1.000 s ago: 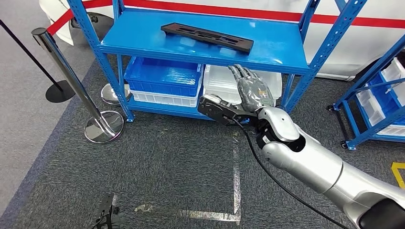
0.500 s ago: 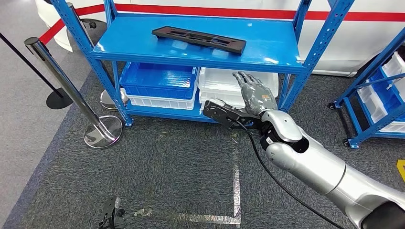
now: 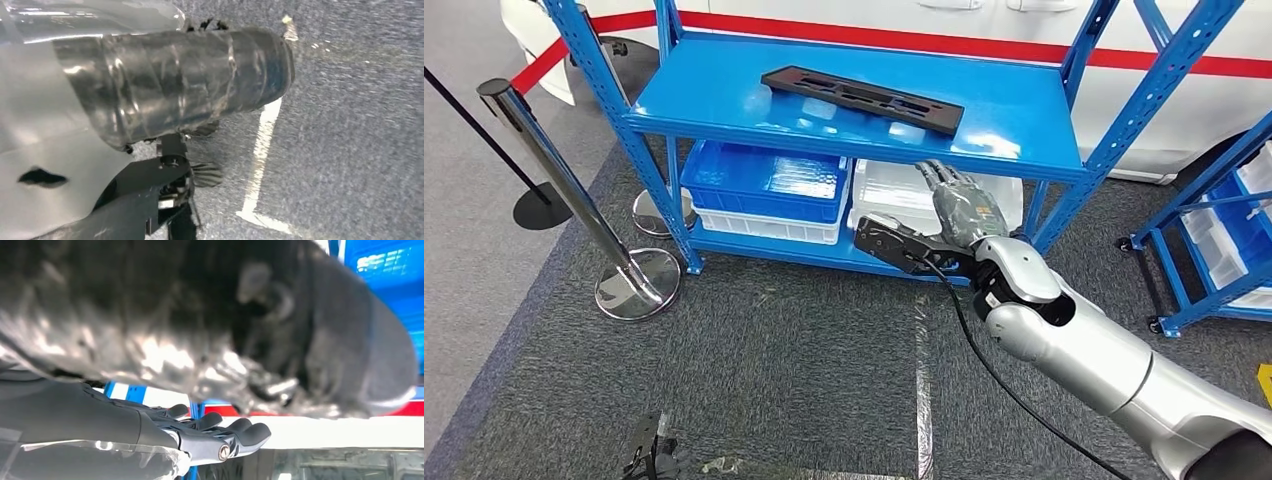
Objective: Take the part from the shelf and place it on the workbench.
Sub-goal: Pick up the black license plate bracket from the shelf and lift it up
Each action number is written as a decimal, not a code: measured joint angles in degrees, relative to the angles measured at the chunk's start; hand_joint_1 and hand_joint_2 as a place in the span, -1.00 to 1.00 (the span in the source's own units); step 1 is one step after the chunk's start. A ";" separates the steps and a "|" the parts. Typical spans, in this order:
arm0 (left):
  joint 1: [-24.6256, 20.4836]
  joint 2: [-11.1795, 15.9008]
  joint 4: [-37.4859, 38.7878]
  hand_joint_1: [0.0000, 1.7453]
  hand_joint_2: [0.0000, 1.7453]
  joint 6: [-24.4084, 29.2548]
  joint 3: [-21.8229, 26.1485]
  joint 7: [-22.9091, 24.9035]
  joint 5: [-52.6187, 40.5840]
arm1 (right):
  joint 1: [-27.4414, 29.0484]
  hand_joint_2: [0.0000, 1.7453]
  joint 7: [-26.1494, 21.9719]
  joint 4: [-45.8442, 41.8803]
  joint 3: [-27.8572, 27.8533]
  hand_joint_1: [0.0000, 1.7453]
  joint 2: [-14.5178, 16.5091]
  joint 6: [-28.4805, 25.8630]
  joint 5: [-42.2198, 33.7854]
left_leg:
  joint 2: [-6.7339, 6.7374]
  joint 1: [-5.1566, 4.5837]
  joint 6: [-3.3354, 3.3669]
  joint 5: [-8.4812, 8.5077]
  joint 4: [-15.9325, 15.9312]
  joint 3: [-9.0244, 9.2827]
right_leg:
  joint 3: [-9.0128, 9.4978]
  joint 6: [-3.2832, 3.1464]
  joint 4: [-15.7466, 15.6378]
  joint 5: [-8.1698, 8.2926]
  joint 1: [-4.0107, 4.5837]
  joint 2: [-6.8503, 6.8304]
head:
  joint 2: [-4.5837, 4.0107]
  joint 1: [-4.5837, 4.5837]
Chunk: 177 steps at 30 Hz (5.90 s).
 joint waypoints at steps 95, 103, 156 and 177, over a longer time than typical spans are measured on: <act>-1.32 -0.95 0.09 -1.00 -1.00 4.20 -1.98 2.71 0.46 | -1.16 1.00 -4.24 -0.37 2.30 -1.00 8.16 -0.18 -0.95 | 0.39 0.25 -1.31 3.07 1.25 -4.97 | 6.67 -0.78 -9.87 3.27 -0.08 -0.04 | 0.01 0.34; -1.56 -0.99 0.09 -1.00 -1.00 4.24 -2.07 3.42 -0.05 | -2.28 1.00 -3.98 -0.08 3.36 -1.00 9.53 2.28 4.69 | 0.46 0.35 -3.23 -0.93 7.44 -7.82 | 7.63 -2.77 -11.58 3.42 -0.22 0.09 | 0.01 -0.12; -0.70 -1.43 0.15 -1.00 -1.00 3.87 -3.76 5.02 1.13 | -5.78 1.00 -6.15 13.88 9.74 -1.00 18.17 13.79 10.54 | 0.24 0.68 -1.85 1.23 0.27 -2.18 | 4.80 -0.77 -9.21 4.90 -0.37 -0.04 | 0.02 0.41; -0.60 -1.77 0.20 -1.00 -1.00 3.66 -4.53 7.32 1.84 | -5.52 1.00 -5.94 16.84 13.11 -1.00 19.04 25.62 4.85 | 0.33 0.32 -1.26 6.16 -0.04 -7.31 | 9.36 -1.39 -8.69 -1.91 0.21 0.55 | 0.02 0.13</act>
